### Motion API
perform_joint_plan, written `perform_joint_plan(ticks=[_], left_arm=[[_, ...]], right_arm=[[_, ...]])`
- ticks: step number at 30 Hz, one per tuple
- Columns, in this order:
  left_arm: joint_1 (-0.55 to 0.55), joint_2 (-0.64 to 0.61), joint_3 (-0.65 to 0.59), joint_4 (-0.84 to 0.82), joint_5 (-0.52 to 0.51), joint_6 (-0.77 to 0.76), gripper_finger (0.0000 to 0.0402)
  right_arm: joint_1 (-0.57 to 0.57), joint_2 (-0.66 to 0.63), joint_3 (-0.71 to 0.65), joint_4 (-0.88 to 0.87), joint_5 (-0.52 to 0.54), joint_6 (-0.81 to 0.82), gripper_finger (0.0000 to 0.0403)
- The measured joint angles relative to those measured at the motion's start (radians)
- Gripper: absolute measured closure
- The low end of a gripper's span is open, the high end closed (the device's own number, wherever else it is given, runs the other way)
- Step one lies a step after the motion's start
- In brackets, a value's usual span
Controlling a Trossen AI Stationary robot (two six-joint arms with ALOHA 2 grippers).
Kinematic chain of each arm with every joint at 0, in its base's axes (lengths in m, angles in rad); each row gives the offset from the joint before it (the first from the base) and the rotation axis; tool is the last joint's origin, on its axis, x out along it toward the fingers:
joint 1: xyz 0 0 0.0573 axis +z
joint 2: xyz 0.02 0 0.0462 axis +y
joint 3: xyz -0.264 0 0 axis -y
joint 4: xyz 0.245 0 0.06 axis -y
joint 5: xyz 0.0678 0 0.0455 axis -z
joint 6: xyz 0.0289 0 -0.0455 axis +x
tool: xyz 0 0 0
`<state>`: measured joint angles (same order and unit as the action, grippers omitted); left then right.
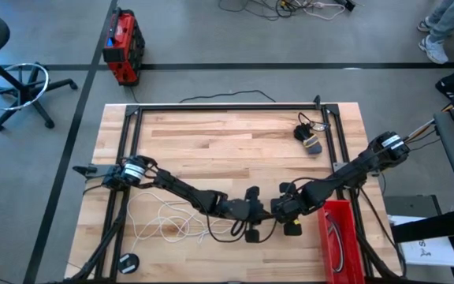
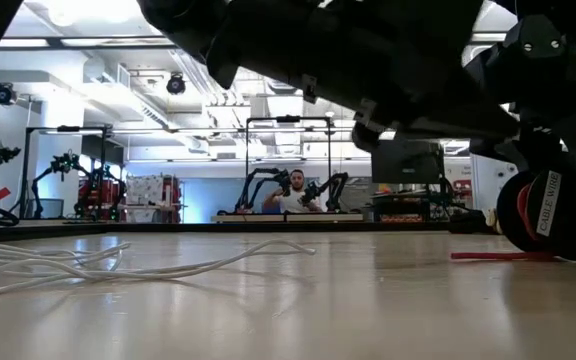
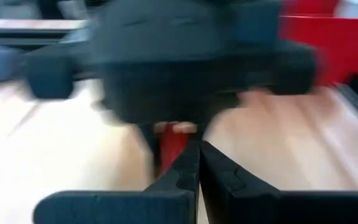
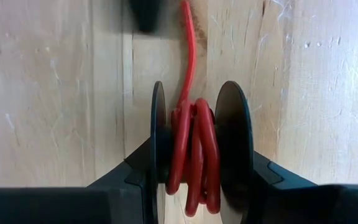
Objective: Coil cords
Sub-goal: Coil the red wire onto the spool
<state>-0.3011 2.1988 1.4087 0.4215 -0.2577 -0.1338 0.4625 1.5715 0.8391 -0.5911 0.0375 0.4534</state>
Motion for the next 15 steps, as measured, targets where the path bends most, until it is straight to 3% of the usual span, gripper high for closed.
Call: perform_joint_plan(ticks=[4,9,15], left_arm=[[0.012,0.025,-0.009,0.006,-0.145,-0.071,0.0393],[0.038,0.088,-0.009,0.078,-0.056,-0.037,0.0384],[0.043,0.135,-0.005,0.171,-0.061,-0.006,0.0382]], right_arm=[[0.000,0.000,0.000,-0.002,0.003,0.000,0.0270],[0.000,0.001,0.000,-0.002,0.003,0.000,0.0270],[0.000,0.001,0.000,-0.002,0.003,-0.001,0.0270]])
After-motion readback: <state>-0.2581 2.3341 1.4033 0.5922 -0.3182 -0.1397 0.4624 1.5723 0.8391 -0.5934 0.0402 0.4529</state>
